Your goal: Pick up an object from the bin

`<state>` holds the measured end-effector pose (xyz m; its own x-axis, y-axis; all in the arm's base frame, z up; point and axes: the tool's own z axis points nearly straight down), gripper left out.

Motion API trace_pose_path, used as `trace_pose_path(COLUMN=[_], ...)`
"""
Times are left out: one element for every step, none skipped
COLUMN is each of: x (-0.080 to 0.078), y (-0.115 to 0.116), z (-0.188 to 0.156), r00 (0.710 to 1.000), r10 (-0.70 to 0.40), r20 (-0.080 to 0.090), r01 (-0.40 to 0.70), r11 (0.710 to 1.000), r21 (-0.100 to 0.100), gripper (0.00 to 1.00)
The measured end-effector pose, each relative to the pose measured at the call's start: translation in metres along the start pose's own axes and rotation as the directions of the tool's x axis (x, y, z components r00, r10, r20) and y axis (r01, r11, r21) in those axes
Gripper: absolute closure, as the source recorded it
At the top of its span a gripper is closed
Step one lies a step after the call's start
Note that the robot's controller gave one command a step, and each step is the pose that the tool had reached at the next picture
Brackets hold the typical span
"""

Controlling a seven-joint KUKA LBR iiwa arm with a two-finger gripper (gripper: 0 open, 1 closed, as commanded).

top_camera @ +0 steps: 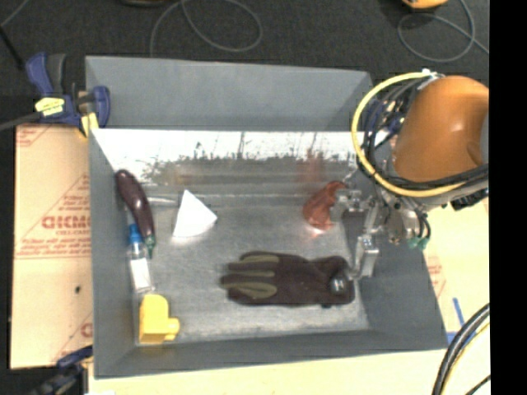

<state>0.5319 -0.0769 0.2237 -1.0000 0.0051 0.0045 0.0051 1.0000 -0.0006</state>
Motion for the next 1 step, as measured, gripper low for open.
trace_pose_path(x=[-0.0012], y=[0.0002], z=[-0.0046], r00=[1.0], r10=[-0.002], r20=[0.008], r01=[0.002], r11=[1.0], r21=[0.001], gripper=[0.0])
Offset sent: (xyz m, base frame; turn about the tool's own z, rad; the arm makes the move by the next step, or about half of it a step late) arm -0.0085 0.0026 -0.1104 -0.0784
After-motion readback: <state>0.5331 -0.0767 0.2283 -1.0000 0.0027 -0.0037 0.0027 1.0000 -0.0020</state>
